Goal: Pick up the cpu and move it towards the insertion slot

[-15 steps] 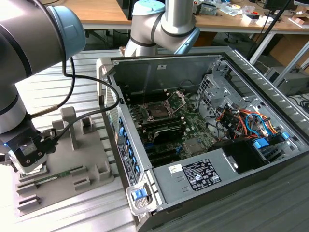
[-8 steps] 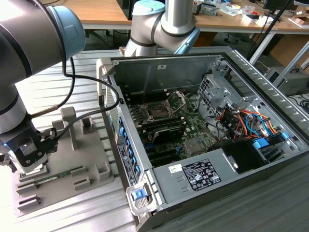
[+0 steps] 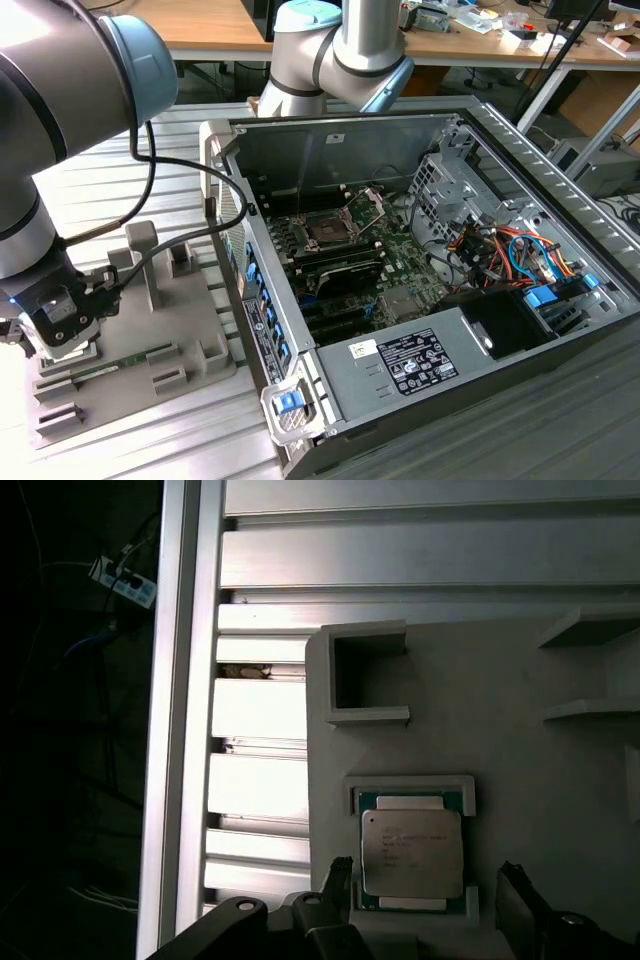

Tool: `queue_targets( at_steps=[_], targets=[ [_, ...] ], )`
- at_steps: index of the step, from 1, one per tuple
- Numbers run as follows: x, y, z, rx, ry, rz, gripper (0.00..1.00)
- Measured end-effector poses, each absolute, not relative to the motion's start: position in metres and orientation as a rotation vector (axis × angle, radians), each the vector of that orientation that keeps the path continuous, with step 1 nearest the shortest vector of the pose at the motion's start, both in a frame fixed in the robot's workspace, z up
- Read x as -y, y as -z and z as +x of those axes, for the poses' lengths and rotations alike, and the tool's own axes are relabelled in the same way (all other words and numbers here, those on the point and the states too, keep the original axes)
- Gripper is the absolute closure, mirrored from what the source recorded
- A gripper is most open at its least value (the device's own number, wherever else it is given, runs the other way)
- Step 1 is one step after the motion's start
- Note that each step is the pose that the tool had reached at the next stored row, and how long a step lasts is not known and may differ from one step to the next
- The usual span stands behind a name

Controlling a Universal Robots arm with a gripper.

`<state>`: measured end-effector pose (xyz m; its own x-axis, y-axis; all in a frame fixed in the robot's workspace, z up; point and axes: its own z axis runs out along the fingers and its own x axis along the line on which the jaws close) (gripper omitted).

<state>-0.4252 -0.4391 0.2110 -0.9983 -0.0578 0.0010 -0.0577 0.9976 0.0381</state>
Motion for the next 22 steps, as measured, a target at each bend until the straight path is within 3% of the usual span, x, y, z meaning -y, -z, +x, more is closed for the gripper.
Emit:
queue_targets(
  at_steps=[22],
  targets=[
    [0.4347, -0.2008, -0.4252, 3.135, 0.058, 0.149, 0.33]
  ],
)
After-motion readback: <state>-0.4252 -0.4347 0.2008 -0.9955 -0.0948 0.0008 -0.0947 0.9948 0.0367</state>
